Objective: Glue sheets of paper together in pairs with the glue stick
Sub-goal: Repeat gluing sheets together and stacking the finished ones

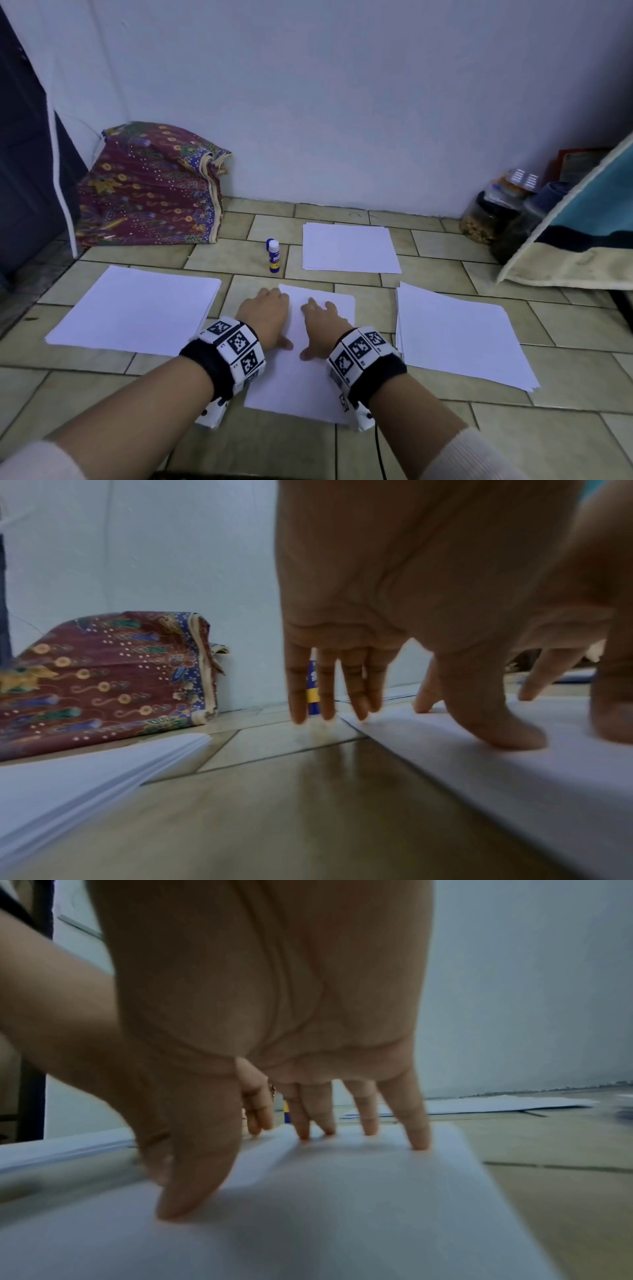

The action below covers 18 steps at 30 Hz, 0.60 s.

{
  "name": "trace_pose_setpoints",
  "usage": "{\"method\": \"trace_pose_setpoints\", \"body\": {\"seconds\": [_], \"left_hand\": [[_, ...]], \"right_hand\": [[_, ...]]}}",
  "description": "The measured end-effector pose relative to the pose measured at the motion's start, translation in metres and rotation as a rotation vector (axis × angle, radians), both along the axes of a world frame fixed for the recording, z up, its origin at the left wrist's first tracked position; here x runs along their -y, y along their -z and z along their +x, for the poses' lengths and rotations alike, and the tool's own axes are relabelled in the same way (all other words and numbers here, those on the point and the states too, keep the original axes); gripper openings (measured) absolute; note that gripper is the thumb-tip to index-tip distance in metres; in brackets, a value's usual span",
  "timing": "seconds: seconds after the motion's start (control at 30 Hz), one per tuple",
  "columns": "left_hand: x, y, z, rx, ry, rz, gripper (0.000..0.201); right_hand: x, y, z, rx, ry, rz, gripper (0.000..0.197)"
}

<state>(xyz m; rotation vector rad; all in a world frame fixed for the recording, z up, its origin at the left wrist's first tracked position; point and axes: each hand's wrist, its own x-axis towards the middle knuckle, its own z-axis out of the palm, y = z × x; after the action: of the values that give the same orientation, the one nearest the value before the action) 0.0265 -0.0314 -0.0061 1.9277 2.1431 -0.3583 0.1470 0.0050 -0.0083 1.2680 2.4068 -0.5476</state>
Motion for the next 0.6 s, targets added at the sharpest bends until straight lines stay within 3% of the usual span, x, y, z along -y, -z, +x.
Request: {"method": "trace_pose_setpoints", "body": {"seconds": [0.1, 0.17, 0.33, 0.5, 0.6], "left_hand": [[0.0, 0.01, -0.009, 0.004, -0.116, -0.021, 0.106], [-0.001, 0.014, -0.013, 0.008, -0.158, -0.062, 0.118], [-0.008, 0.019, -0.018, -0.042, -0.104, -0.11, 0.124], [-0.01, 0.024, -0.022, -0.075, -0.05, -0.125, 0.124], [-0.007, 0.023, -0.021, -0.076, -0.071, -0.109, 0.125]], "right_hand": [[-0.009, 0.0, 0.001, -0.052, -0.065, -0.048, 0.092], [-0.014, 0.002, 0.0, -0.067, -0.065, -0.061, 0.094], [-0.012, 0.002, -0.018, 0.012, -0.005, -0.022, 0.082], [-0.016, -0.018, -0.03, 0.035, -0.198, -0.094, 0.11], [-0.028, -0.02, -0.016, 0.08, -0.185, -0.104, 0.111]]}}
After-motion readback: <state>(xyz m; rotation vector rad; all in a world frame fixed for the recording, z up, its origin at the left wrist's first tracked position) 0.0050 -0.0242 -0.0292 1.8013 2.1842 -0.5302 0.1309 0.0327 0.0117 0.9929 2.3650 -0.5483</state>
